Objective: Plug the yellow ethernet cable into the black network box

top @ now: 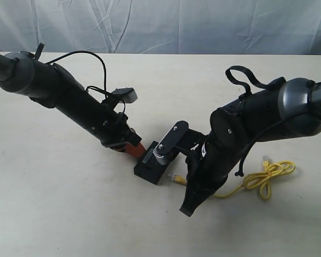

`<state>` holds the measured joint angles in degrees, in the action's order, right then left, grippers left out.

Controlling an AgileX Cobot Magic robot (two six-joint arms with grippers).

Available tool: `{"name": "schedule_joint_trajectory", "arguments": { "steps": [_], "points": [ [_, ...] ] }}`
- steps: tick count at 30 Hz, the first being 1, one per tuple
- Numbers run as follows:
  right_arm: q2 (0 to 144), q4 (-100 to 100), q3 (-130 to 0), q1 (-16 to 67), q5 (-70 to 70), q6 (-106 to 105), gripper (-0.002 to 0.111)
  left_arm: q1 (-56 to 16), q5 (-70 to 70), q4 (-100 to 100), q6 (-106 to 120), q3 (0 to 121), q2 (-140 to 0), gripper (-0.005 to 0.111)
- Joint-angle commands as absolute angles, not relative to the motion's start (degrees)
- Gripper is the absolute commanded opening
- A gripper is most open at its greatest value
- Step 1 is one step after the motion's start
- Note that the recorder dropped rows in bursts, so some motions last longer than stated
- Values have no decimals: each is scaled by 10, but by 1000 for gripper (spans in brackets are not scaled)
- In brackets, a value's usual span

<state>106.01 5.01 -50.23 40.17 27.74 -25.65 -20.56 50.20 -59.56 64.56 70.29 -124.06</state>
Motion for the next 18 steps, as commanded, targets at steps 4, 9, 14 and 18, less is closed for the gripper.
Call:
{"name": "schedule_joint_trajectory", "arguments": {
  "steps": [4, 9, 14, 18],
  "points": [
    [1057, 7, -499, 400, 284, -255, 0, -206, 499, -578, 644, 702, -1245, 0],
    [1025, -44, -499, 401, 306, -255, -1, -206, 494, -578, 644, 702, -1247, 0],
    [1025, -48, -499, 408, 281, -255, -1, -206, 493, -578, 644, 702, -1247, 0],
    [1042, -53, -499, 431, 256, -255, -1, -206, 494, -578, 644, 702, -1247, 0]
  ]
}}
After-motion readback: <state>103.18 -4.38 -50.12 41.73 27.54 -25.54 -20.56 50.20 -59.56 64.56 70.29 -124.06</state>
